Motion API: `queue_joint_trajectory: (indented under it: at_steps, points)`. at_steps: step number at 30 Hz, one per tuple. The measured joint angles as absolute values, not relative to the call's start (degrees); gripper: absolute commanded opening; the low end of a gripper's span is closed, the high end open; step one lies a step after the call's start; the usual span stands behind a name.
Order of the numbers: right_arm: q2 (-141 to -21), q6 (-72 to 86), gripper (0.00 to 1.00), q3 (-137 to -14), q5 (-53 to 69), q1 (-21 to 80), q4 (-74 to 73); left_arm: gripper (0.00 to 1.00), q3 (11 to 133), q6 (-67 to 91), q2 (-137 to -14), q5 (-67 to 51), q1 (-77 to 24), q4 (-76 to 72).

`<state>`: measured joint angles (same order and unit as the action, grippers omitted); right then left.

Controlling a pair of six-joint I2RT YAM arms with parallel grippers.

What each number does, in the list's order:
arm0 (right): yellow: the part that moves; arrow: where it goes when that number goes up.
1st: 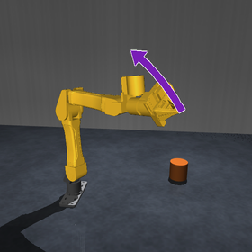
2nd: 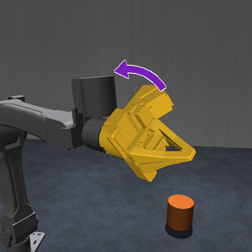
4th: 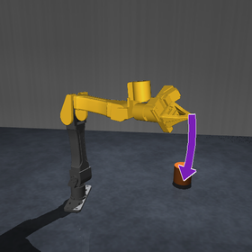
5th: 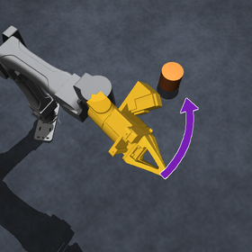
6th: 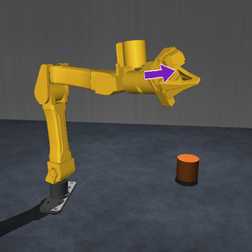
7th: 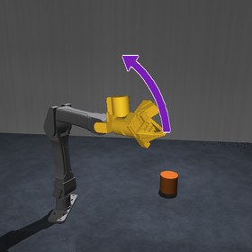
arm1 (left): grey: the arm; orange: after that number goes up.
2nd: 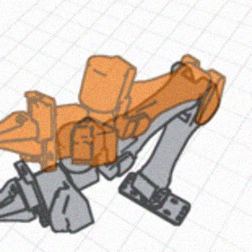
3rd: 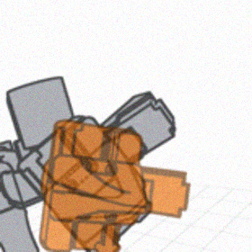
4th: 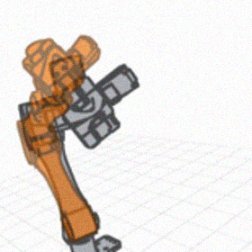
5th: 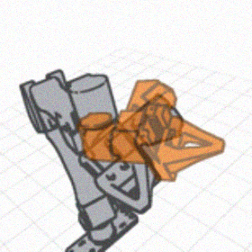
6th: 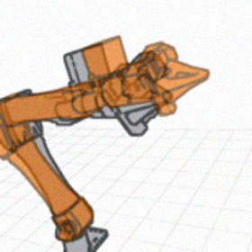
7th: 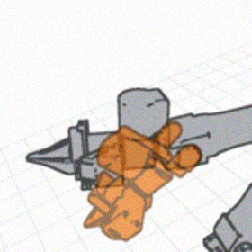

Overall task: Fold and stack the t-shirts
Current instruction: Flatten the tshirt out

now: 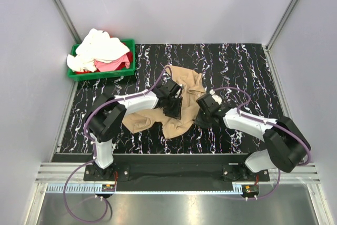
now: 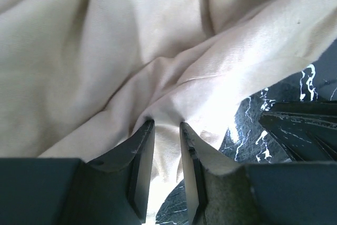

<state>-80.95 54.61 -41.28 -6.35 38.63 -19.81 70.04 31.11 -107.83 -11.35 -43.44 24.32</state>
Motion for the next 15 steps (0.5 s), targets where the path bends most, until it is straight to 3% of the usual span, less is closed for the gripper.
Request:
queue_joint_trajectory:
  at_steps: [15]
  points:
    - [-86.7,59.8,0.32,-42.3,-6.2,39.2,-17.2,0.31,70.0,31.6,-107.8,-11.3,-43.0,24.2]
